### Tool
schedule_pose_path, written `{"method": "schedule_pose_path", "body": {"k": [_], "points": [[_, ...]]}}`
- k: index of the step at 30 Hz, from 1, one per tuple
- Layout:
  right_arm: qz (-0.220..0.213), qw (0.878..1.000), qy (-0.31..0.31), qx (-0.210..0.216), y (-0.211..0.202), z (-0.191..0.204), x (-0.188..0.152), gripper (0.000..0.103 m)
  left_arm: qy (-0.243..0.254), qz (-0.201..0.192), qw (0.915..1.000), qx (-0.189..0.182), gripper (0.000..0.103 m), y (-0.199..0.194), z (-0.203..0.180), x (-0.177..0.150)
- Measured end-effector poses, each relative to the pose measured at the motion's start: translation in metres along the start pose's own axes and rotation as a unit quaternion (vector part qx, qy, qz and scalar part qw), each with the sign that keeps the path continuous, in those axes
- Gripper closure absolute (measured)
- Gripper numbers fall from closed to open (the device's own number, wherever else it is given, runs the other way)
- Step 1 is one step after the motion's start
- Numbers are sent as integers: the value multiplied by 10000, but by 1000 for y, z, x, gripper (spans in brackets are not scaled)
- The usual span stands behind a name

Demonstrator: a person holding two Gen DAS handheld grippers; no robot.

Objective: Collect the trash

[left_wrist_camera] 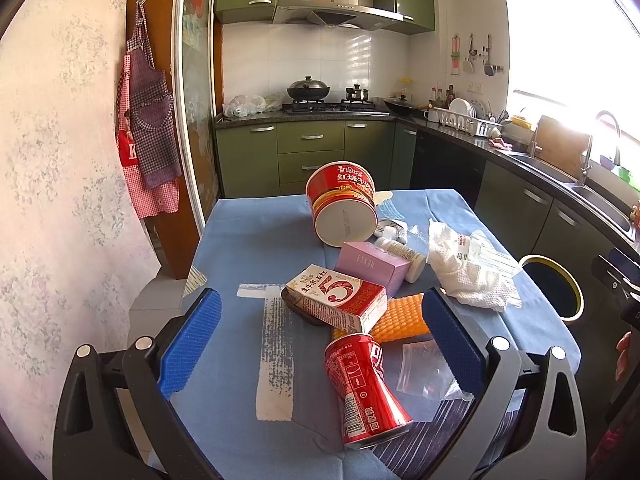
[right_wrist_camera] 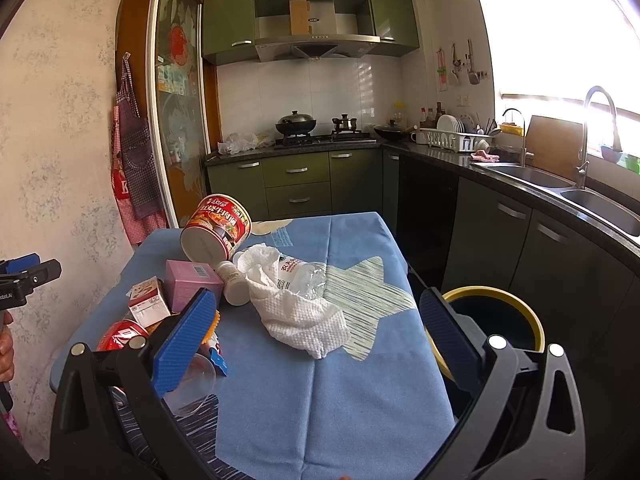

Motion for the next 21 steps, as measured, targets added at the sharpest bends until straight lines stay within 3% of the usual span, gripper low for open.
{"method": "schedule_pose_path", "body": {"k": [21], "points": [[19,10000,25,13,4,-2,-1,6,14,39,10000,2,4,4,-1,0]]}}
Point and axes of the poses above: each gripper's, at about its wrist camera, not at the fingertips, and y roughly the way its jaws point, z to its left, x to its top, the point moved 9 cm from there along y, roughly the way its jaws point, and after that the axes turned 13 degrees about z, right-handed, at the moved point
